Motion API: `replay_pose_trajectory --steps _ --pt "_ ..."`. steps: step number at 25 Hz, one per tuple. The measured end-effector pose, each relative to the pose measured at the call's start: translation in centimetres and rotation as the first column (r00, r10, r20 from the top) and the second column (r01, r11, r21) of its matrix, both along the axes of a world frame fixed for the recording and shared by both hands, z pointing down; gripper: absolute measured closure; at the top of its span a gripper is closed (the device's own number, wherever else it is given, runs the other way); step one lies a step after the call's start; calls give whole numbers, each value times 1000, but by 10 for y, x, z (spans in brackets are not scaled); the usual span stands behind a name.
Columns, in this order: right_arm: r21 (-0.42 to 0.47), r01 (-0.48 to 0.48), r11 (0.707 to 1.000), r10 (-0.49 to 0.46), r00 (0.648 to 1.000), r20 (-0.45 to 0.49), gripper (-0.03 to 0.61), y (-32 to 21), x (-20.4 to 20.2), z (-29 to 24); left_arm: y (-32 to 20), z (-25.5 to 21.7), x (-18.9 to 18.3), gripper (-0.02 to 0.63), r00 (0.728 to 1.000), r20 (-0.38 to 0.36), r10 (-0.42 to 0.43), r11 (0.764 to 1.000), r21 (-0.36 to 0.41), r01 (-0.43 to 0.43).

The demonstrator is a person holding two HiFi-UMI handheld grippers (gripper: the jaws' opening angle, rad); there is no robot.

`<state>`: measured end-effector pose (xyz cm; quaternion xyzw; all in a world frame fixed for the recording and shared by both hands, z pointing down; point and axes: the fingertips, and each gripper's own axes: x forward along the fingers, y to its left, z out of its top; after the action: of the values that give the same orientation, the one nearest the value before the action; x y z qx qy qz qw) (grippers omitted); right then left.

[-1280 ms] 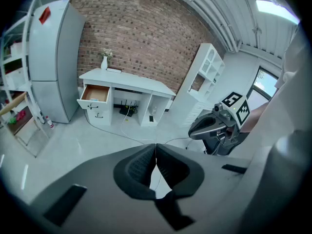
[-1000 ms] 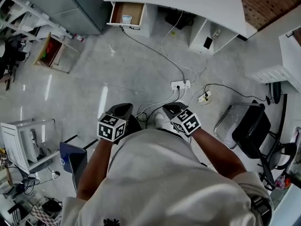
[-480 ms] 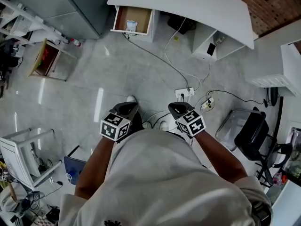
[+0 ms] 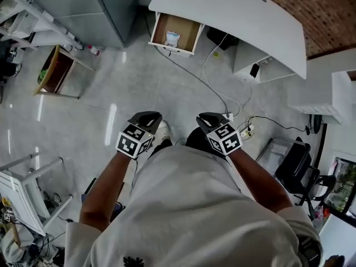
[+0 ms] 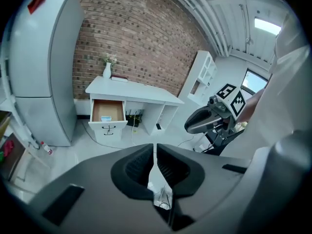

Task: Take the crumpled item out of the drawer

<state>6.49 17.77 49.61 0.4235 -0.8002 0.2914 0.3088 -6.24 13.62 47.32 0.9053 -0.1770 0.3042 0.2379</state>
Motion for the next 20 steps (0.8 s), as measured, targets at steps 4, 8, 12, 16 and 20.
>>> replay_pose_trajectory --steps 4,8,12,16,20 --pt "-6 60 998 -61 998 -34 511 -44 -17 5 -36 -1 -22 588 995 -36 -90 996 -18 90" --pt "0 87 996 -87 995 -43 511 -99 -21 12 -72 4 -34 588 986 -51 -156 987 -42 154" --pt "10 138 990 -137 988 -66 511 -166 -12 28 -120 16 -34 588 984 -17 -175 983 -49 174" --pt "-4 188 982 -187 980 -74 511 -249 11 52 -184 29 -19 589 975 30 -220 972 -76 222" --pt "-16 233 972 -234 965 -116 511 -352 37 82 -255 34 5 589 959 48 -280 952 -116 283"
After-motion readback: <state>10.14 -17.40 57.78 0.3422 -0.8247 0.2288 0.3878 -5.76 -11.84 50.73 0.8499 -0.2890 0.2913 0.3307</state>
